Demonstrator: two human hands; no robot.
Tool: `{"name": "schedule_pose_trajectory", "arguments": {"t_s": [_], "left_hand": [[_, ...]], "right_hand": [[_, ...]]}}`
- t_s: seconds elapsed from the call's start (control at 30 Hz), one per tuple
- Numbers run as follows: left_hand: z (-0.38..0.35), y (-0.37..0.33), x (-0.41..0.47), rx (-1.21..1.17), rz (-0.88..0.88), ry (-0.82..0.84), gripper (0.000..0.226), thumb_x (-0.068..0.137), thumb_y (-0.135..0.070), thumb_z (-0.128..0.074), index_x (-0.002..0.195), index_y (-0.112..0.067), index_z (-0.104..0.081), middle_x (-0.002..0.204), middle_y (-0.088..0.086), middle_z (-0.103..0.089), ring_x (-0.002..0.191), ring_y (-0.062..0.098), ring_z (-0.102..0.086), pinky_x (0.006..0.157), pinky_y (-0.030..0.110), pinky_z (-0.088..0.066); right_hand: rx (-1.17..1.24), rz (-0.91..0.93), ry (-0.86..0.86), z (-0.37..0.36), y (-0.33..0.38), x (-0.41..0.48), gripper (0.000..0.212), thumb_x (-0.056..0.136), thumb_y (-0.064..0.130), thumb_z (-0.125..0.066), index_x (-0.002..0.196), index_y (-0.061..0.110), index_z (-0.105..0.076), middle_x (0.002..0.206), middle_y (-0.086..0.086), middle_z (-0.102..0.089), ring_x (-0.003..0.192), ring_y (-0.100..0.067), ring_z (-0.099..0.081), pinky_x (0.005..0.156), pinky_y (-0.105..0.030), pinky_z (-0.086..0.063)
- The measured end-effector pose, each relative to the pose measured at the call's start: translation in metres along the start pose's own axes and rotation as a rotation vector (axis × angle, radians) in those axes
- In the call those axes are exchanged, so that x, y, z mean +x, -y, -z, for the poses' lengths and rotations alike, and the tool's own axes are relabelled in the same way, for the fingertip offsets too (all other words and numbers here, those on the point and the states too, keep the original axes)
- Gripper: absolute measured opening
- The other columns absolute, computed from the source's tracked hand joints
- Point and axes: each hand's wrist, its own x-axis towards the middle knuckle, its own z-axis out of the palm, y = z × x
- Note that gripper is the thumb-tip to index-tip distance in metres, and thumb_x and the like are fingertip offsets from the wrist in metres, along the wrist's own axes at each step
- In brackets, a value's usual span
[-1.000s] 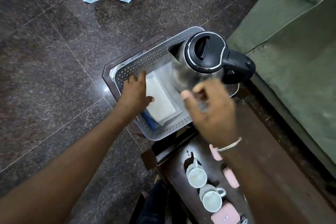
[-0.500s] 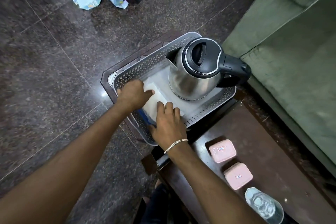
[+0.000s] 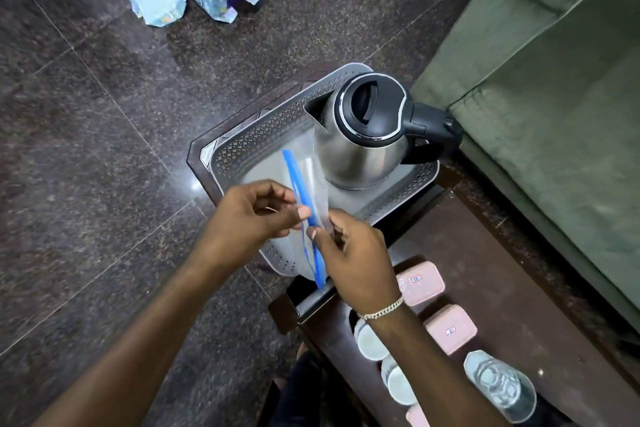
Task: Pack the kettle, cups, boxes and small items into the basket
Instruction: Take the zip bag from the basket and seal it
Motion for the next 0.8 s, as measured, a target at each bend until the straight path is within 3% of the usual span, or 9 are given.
{"name": "schedule_pose_trajectory", "arguments": {"t_s": [0.13,0.23,0.3,0.33,0.37,0.43,0.57,0.7,0.8], "left_hand": [[-0.024,0.003,-0.027,0.088,-0.067,-0.038,0.012,0.089,-0.011,-0.081,0.081,-0.018,-0.076,0.076,0.01,-0.077,0.069,0.011,-0.068,0.066,0.023,-0.059],[-0.045,-0.005,-0.045,0.083,-0.104,-0.077,0.007,0.084,-0.021,-0.075,0.079,-0.018,-0.071,0.071,0.001,-0.075,0.061,0.008,-0.065,0.063,0.025,-0.057],[-0.059,-0.012,-0.058,0.08,-0.128,-0.07,0.007,0.084,-0.024,-0.073,0.08,-0.02,-0.072,0.072,0.001,-0.076,0.062,0.01,-0.066,0.063,0.029,-0.058],[-0.066,-0.016,-0.065,0.097,-0.144,-0.058,0.007,0.085,-0.025,-0.072,0.08,-0.021,-0.072,0.073,0.001,-0.076,0.063,0.01,-0.067,0.064,0.03,-0.059],[-0.075,-0.02,-0.071,0.113,-0.161,-0.043,0.009,0.087,-0.026,-0.071,0.08,-0.021,-0.073,0.072,0.0,-0.075,0.063,0.01,-0.067,0.064,0.031,-0.059],[-0.093,-0.026,-0.081,0.143,-0.172,-0.023,0.012,0.088,-0.027,-0.069,0.081,-0.018,-0.073,0.071,-0.001,-0.074,0.062,0.014,-0.066,0.065,0.035,-0.059],[-0.132,-0.033,-0.094,0.286,-0.244,0.029,0.019,0.089,-0.031,-0.066,0.082,-0.016,-0.074,0.071,-0.001,-0.075,0.062,0.016,-0.068,0.062,0.035,-0.056],[-0.173,-0.036,-0.107,0.317,-0.321,0.126,0.016,0.093,-0.026,-0.07,0.079,-0.02,-0.073,0.071,-0.007,-0.076,0.064,0.001,-0.068,0.063,0.022,-0.052],[-0.194,-0.032,-0.116,0.307,-0.324,0.181,0.013,0.095,-0.022,-0.071,0.083,-0.022,-0.075,0.076,-0.006,-0.078,0.068,0.005,-0.073,0.065,0.023,-0.055]], "right_hand": [[0.182,-0.075,0.016,0.016,0.0,-0.026,0.042,0.098,0.04,-0.056,0.089,0.0,-0.064,0.078,-0.021,-0.068,0.073,-0.038,-0.063,0.069,-0.053,-0.052],[0.271,-0.127,-0.093,0.037,-0.006,-0.047,0.023,0.099,0.028,-0.062,0.085,0.011,-0.066,0.068,-0.002,-0.064,0.061,-0.017,-0.057,0.061,-0.036,-0.052],[0.25,-0.163,-0.246,0.057,-0.006,-0.065,0.008,0.097,0.024,-0.067,0.104,0.024,-0.07,0.087,0.014,-0.071,0.079,-0.001,-0.067,0.07,-0.017,-0.051],[0.192,-0.18,-0.365,0.066,-0.003,-0.075,0.024,0.094,0.028,-0.071,0.118,0.029,-0.067,0.1,0.016,-0.071,0.092,-0.003,-0.068,0.076,-0.013,-0.05],[0.118,-0.162,-0.49,0.077,-0.001,-0.086,0.036,0.092,0.032,-0.073,0.126,0.031,-0.063,0.108,0.017,-0.067,0.1,-0.007,-0.067,0.081,-0.014,-0.05],[0.009,-0.024,-0.673,0.097,0.013,-0.109,0.031,0.093,0.03,-0.072,0.123,0.031,-0.065,0.107,0.011,-0.064,0.095,-0.013,-0.066,0.08,-0.019,-0.051],[-0.17,0.174,-0.596,0.108,0.037,-0.146,0.02,0.094,0.015,-0.062,0.098,0.026,-0.078,0.096,0.017,-0.071,0.081,0.0,-0.067,0.075,-0.008,-0.046],[-0.204,0.046,-0.586,0.116,0.038,-0.166,0.033,0.086,0.02,-0.05,0.097,0.026,-0.081,0.095,0.015,-0.077,0.085,0.007,-0.063,0.079,0.006,-0.038],[-0.255,-0.121,-0.604,0.13,0.036,-0.177,0.043,0.083,0.027,-0.044,0.104,0.027,-0.081,0.092,0.013,-0.079,0.099,0.009,-0.055,0.075,0.004,-0.039]]}}
